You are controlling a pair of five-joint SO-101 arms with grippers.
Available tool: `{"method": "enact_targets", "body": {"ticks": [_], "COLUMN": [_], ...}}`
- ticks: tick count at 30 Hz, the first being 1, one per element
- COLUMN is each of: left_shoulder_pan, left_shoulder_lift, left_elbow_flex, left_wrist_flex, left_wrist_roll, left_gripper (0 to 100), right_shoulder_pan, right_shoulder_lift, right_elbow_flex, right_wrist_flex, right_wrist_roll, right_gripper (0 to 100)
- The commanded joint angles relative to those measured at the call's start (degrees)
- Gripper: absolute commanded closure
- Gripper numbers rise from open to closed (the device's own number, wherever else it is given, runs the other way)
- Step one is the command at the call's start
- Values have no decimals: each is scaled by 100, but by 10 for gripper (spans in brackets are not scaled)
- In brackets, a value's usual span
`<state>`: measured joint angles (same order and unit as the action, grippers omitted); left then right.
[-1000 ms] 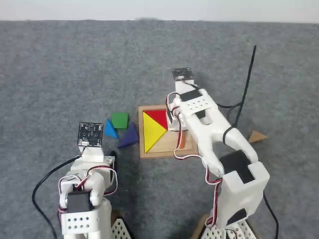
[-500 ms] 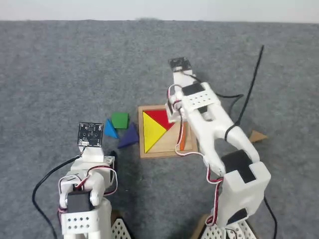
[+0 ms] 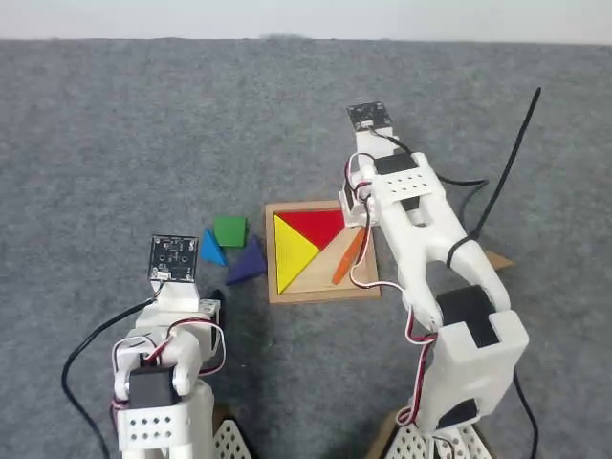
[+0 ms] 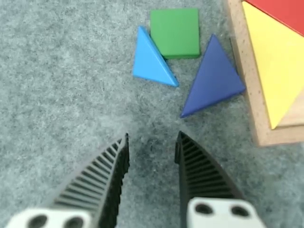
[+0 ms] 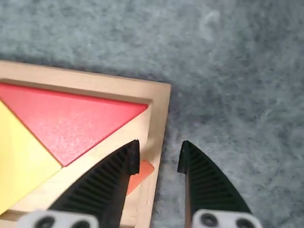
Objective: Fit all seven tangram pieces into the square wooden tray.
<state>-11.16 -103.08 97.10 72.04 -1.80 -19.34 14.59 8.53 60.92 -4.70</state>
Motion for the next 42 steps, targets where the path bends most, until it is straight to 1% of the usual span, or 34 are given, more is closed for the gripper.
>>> {"method": "enact_targets", "body": {"ticks": [1, 3, 7, 10, 14, 17, 21, 24, 31, 38, 42], "left_shoulder_pan": [0, 0, 0, 0, 0, 0, 0, 0, 0, 0, 0], "left_shoulder_lift": [-62, -62, -62, -62, -62, -62, -62, -62, -62, -62, -62], "left_elbow_flex": [-66, -66, -66, -66, -66, -66, -66, -66, -66, -66, -66], "left_wrist_flex": [0, 0, 0, 0, 0, 0, 0, 0, 0, 0, 0], "left_wrist_roll": [-62, -62, -62, -62, -62, -62, -62, -62, -62, -62, -62], "left_gripper": [849, 849, 849, 849, 849, 849, 849, 849, 849, 849, 849], "right_shoulder_pan": [-119, -259, -743, -1086, -1323, -1288, -1270, -1270, -1218, -734, -637], "right_shoulder_lift": [-971, -1560, -2369, -2290, -1657, -1209, -875, -1059, -1947, -1851, -1851], "right_elbow_flex": [-132, 325, 1538, 1714, 1530, 1363, 1231, 1284, 1837, 2040, 2057], "right_wrist_flex": [110, -31, -831, -954, -954, -936, -602, -435, -488, -479, -444], "right_wrist_roll": [123, 325, 563, 686, 835, 967, 1081, 1143, 1160, 1169, 1169], "right_gripper": [864, 864, 866, 873, 946, 944, 943, 944, 943, 943, 944]}}
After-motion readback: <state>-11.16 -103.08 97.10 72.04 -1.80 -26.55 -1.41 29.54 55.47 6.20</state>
